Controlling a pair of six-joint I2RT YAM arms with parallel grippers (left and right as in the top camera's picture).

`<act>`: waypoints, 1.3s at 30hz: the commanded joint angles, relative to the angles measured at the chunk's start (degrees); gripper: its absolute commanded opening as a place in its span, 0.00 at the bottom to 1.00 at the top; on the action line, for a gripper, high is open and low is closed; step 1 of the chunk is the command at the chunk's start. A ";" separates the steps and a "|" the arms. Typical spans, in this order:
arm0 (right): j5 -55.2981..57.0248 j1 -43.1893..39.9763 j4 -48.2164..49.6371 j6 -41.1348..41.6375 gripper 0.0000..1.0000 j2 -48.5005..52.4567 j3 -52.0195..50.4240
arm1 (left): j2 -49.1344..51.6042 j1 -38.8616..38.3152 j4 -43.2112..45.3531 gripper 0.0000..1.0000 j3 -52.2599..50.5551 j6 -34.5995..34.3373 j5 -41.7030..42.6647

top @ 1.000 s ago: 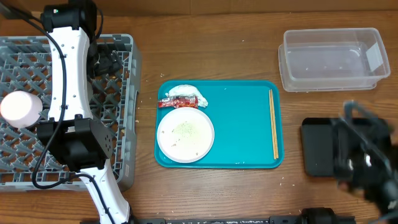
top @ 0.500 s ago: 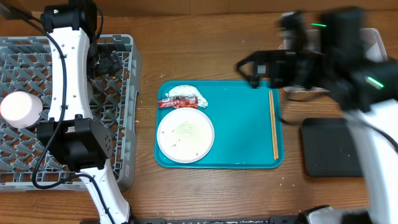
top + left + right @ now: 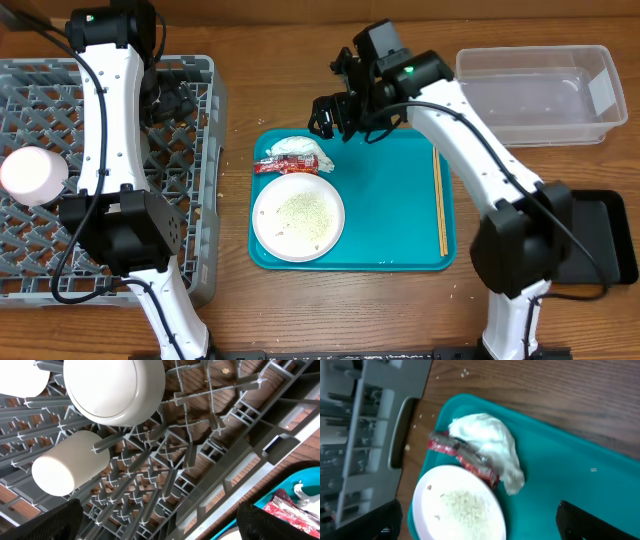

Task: Sort waste into correct bins and load items into the dishwasher
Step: 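Move the right gripper left over the tray to the red wrapper, then grasp the red wrapper with the right gripper and lift it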

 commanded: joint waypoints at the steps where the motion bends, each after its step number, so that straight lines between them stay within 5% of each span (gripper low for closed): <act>1: -0.61 0.59 2.43 -3.26 0.91 2.86 1.44 | 0.48 -0.13 -0.11 1.00 0.39 0.66 0.04; 3: -0.81 1.09 4.35 -4.76 0.79 4.20 1.44 | 0.48 -0.13 -0.09 1.00 0.39 0.66 0.04; 22: 0.94 5.35 8.09 -5.73 0.79 13.38 1.18 | 0.48 -0.13 -0.11 1.00 0.39 0.66 0.04; 36: 0.98 5.22 2.75 -4.79 0.05 12.96 1.46 | 0.48 -0.13 -0.09 1.00 0.39 0.66 0.04; 39: 1.14 4.70 1.99 -3.72 0.04 11.87 1.68 | 0.48 -0.13 -0.09 1.00 0.39 0.66 0.04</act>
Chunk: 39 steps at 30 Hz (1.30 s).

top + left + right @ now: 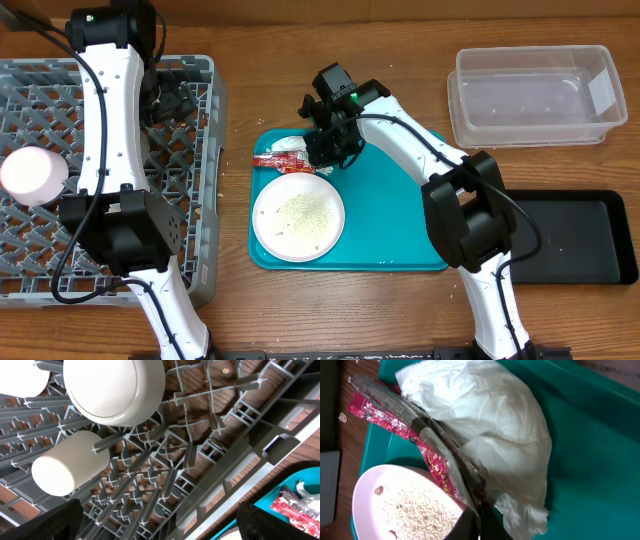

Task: Sort waste into correct bins and load items into the dishwasher
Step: 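Grasp the red wrapper with the right gripper and lift it, then carry the red wrapper right and drop it into the clear bin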

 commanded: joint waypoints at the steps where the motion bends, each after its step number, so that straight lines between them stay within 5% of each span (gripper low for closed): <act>1: 0.15 -0.90 -0.37 1.01 0.04 -2.58 1.66 | 0.48 -0.13 -0.11 1.00 0.39 0.66 0.04; 19: -5.20 -8.55 -1.07 10.38 0.04 -23.98 1.66 | 0.48 -0.13 -0.09 1.00 0.39 0.66 0.04; 27: -2.58 -22.88 -1.88 27.52 0.04 -27.19 1.64 | 0.48 -0.13 -0.11 1.00 0.39 0.66 0.04; 31: 10.54 -30.71 -5.29 42.40 0.04 -27.04 1.42 | 0.48 -0.13 -0.09 1.00 0.39 0.66 0.04; 36: 23.10 -36.37 -8.26 50.14 0.04 -27.02 1.42 | 0.48 -0.13 -0.09 1.00 0.39 0.66 0.04; 38: 27.30 -37.59 -7.67 50.40 0.16 -26.97 1.42 | 0.48 -0.13 -0.11 1.00 0.39 0.66 0.04; 39: 28.26 -37.90 -7.04 49.88 0.30 -26.95 1.42 | 0.48 -0.13 -0.11 1.00 0.39 0.66 0.04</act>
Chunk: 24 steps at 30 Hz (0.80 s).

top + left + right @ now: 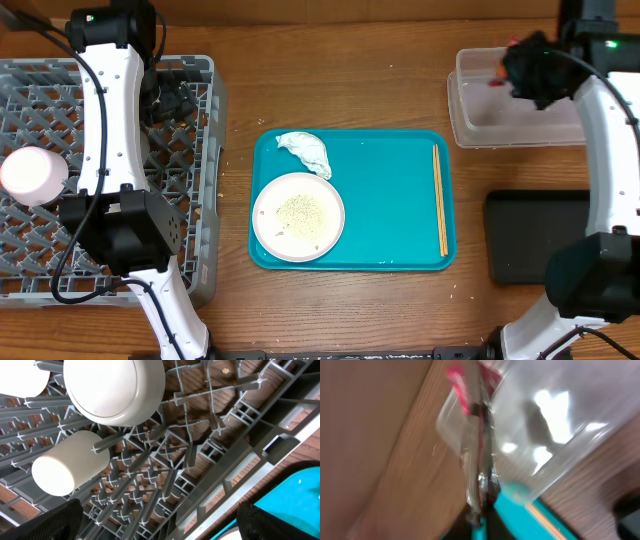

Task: Sort waste into correct bins and load items into the dishwasher
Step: 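Carry the red wrapper right and drop it into the clear bin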

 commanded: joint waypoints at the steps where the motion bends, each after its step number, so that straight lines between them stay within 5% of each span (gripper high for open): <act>1: 9.64 -0.57 1.36 3.74 0.45 -0.72 1.11 | 0.48 -0.13 -0.11 1.00 0.39 0.66 0.04; 4: 7.65 -0.55 3.06 -0.42 0.80 -0.72 1.11 | 0.48 -0.13 -0.11 1.00 0.39 0.66 0.04; 8: -2.14 0.44 2.78 -10.58 0.95 -0.72 1.11 | 0.48 -0.13 -0.11 1.00 0.39 0.66 0.04; 14: -21.42 5.64 -1.79 -21.90 1.00 -0.72 -0.13 | 0.48 -0.13 -0.09 1.00 0.39 0.66 0.04; 19: -14.67 16.02 0.57 -25.22 1.00 -0.61 -6.21 | 0.48 -0.13 -0.11 1.00 0.39 0.66 0.04; 24: -10.40 26.05 13.25 -25.22 1.00 -0.57 -15.74 | 0.48 -0.13 -0.11 1.00 0.39 0.66 0.04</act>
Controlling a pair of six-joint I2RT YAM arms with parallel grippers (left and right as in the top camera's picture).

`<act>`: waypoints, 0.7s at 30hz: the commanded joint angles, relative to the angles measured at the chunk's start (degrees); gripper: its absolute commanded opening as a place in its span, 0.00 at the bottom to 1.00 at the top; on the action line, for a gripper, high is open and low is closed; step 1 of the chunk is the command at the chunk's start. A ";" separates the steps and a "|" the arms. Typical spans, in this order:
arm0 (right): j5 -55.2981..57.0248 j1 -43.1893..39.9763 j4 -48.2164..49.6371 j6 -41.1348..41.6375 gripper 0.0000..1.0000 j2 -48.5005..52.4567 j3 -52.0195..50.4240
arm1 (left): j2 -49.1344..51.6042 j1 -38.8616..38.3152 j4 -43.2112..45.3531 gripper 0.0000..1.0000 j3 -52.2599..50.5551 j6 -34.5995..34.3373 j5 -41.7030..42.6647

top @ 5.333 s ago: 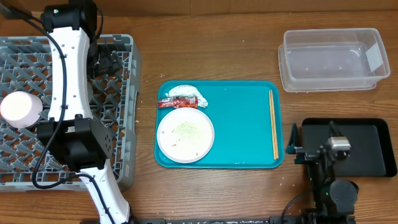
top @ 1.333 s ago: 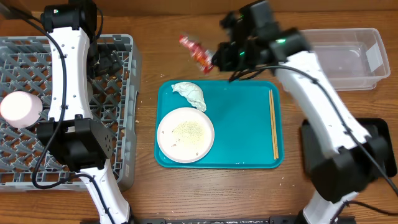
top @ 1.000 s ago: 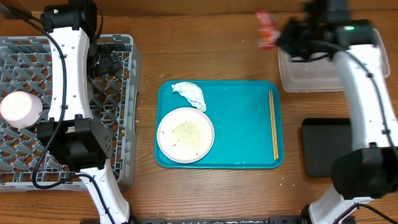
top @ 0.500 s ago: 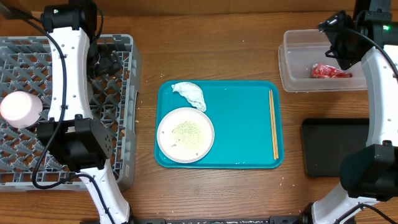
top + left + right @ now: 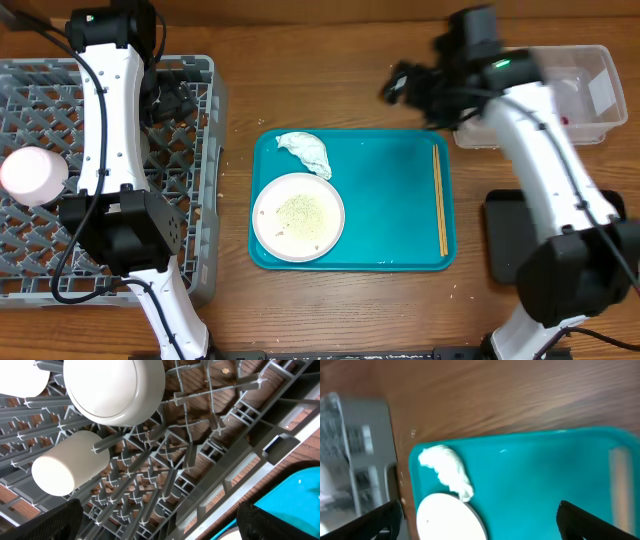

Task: Sort waste into correct bins and load items into the dishwasher
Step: 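Carry the red wrapper right and drop it into the clear bin, then move the right gripper back to the white tissue and grasp it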

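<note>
A teal tray (image 5: 385, 235) holds a white plate (image 5: 298, 217) with rice grains, a crumpled white napkin (image 5: 305, 150) and a pair of chopsticks (image 5: 440, 200). My right gripper (image 5: 405, 88) hangs open and empty over the bare wood behind the tray. Its wrist view looks down on the napkin (image 5: 445, 467), the plate (image 5: 451, 519) and the tray (image 5: 545, 475). My left gripper (image 5: 175, 98) is open over the grey dish rack (image 5: 205, 200). Its wrist view shows a white bowl (image 5: 115, 390) and a white cup (image 5: 70, 462) in the rack.
A clear plastic bin (image 5: 540, 95) stands at the back right, with a small red bit inside near its front wall. A black bin (image 5: 505, 235) lies at the right, partly hidden by my right arm. Another white cup (image 5: 35, 172) sits at the rack's left.
My right gripper was shut on the red wrapper at the clear bin. Now it is open and empty, to the left behind the tray. The left arm has not moved.
My right gripper was open above the napkin and red wrapper at the tray's back left. Then it was shut on the wrapper on the tray. Then it held the wrapper at the clear bin, and now it is open without it.
</note>
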 commanded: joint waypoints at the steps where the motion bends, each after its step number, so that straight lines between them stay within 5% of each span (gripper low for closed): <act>1: 3.19 4.98 6.14 -1.92 1.00 -0.44 -5.42 | 0.48 -0.13 -0.09 1.00 0.39 0.66 0.04; 10: 4.46 13.33 31.21 -1.92 0.91 1.81 -19.23 | 0.48 -0.13 -0.11 1.00 0.39 0.66 0.04; 21: 2.84 15.08 40.87 -0.57 0.89 11.96 -20.41 | 0.48 -0.13 -0.11 1.00 0.39 0.66 0.04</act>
